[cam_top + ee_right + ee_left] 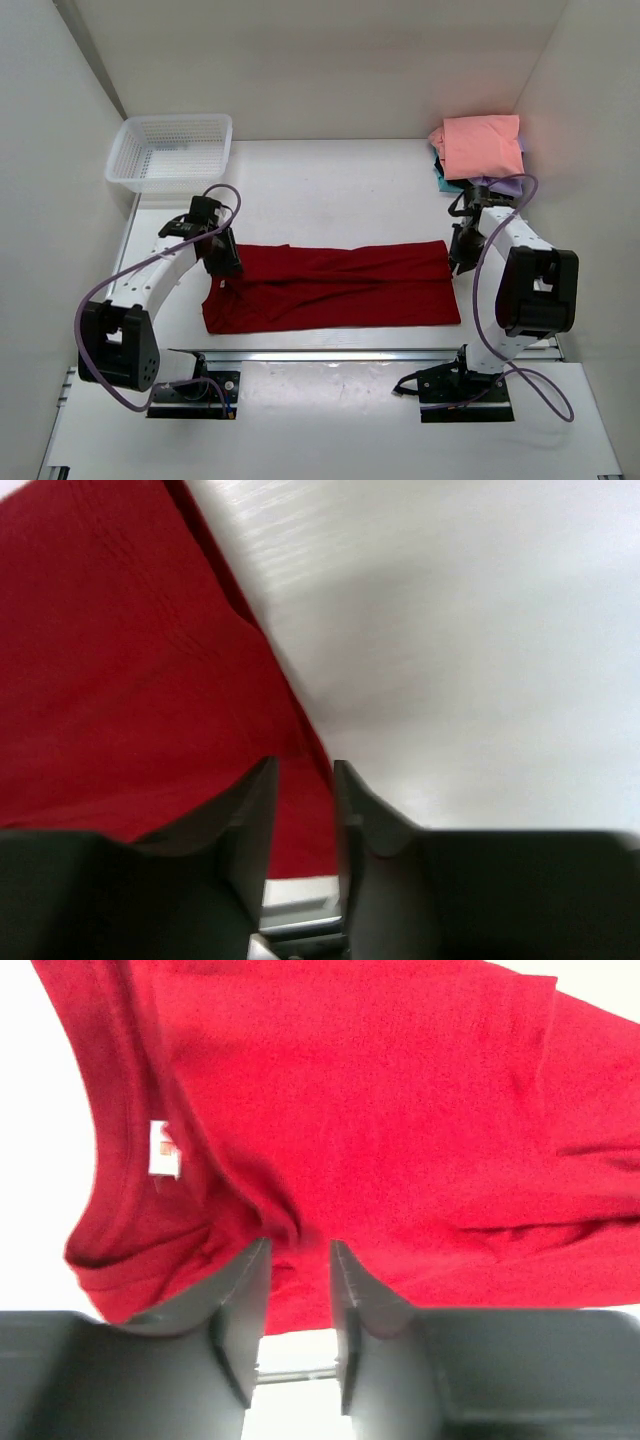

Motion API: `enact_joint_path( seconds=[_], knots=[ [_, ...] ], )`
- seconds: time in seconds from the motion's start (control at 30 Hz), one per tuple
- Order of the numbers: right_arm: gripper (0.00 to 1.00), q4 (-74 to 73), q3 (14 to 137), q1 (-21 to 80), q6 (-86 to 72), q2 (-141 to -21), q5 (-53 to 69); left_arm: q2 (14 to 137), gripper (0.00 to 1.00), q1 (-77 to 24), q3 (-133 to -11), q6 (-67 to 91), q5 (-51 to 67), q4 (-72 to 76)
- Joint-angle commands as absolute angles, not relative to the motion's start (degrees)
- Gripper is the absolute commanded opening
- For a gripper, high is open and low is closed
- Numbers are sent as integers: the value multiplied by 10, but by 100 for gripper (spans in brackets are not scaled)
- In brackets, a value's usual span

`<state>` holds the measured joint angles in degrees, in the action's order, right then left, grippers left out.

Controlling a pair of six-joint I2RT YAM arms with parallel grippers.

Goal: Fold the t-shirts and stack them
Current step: Fold the other side of the tshirt into a rectangle, then rotate the tshirt 90 degrees

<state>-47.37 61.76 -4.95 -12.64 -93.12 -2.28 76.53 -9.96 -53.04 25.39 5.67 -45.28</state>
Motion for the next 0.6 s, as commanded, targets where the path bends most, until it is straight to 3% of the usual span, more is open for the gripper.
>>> enact_joint_path(
  seconds=[0.0, 0.17, 0.27, 0.33, 0.37, 0.57],
  knots=[
    [29, -512, 670, -39, -129, -911, -65, 741, 51, -101, -543, 255, 35, -464],
    [33, -497, 722, -11, -107, -910, -30, 779, 46, -112, -572, 269, 45, -449],
    [22, -457, 723, -7, -86, -948, 74, 815, 38, -136, -581, 300, 52, -420],
    [3, -433, 721, -4, -90, -990, 135, 842, 36, -156, -580, 316, 55, -399],
    [0, -428, 722, -4, -91, -1001, 140, 860, 31, -168, -578, 326, 55, -392],
    [0, -416, 732, 30, -91, -1077, 121, 967, 14, -194, -556, 372, 82, -335]
  ],
)
